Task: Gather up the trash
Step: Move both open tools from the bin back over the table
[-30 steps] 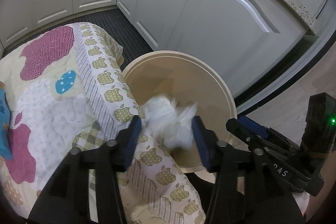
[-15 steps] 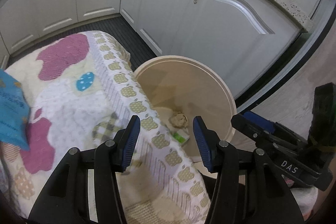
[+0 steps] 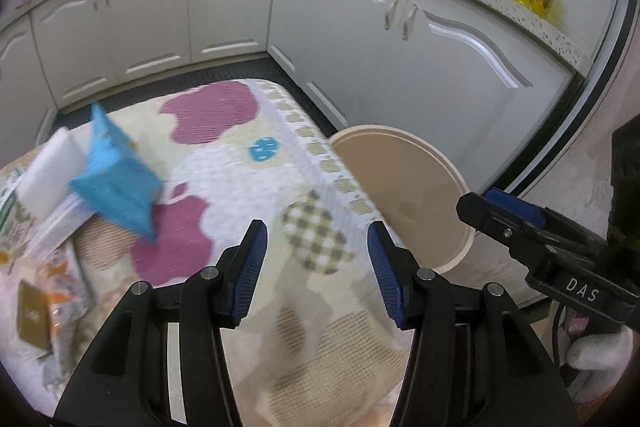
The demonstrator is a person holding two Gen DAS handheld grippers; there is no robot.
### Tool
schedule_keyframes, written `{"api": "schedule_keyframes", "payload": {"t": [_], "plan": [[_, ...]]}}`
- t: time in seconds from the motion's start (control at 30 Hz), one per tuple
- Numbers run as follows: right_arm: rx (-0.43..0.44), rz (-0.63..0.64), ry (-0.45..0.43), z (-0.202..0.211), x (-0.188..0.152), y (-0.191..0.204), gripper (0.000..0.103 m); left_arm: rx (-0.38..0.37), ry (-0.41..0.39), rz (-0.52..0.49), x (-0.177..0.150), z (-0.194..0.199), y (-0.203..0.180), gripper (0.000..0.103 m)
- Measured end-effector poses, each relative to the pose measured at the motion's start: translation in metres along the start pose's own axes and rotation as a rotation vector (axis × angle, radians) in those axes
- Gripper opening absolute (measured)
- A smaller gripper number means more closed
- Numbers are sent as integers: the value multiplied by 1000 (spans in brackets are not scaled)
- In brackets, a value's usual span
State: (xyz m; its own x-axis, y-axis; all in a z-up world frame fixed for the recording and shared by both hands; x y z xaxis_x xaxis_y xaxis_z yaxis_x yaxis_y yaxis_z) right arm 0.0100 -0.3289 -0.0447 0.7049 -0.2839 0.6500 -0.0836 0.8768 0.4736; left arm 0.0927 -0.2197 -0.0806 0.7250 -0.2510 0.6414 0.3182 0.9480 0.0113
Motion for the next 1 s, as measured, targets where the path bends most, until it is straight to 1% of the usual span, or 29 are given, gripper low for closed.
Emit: {"api": "schedule_keyframes", "payload": {"t": [0.27,0.5,0.67,0.77,0.9,1.0], "plan": [[72,78,27,-15,-3,52,60,39,-24,51,-16,30,42,51],[152,134,81,-37,-15,94,61,80,-32,118,-33,57,95,51],[192,167,119,-54,-22,118,61,120,-41,158,-46,73,133,57],[212,184,143,-65,-26,130,61,143,-33,182,-58,79,158,58],[244,189,172,-79,-31,143,61,195,-13,201,-77,81,197,58],[265,186,196,-90,-35,150,61,208,12,212,-90,79,220,58]]}}
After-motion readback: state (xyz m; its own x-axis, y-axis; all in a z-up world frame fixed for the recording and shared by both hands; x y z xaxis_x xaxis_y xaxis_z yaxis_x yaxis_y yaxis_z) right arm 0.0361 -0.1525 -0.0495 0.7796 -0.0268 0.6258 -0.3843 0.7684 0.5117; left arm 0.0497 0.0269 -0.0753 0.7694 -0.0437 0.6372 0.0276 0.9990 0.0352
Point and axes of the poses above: each gripper's, at about its wrist camera, not at the fingertips, and z roughly against the way its jaws point, y to its left, x to its top, the point moved 2 cm from there along -z, roughly the way its jaws point, and after that the axes turned 14 degrees about x, right-handed, at the moved point
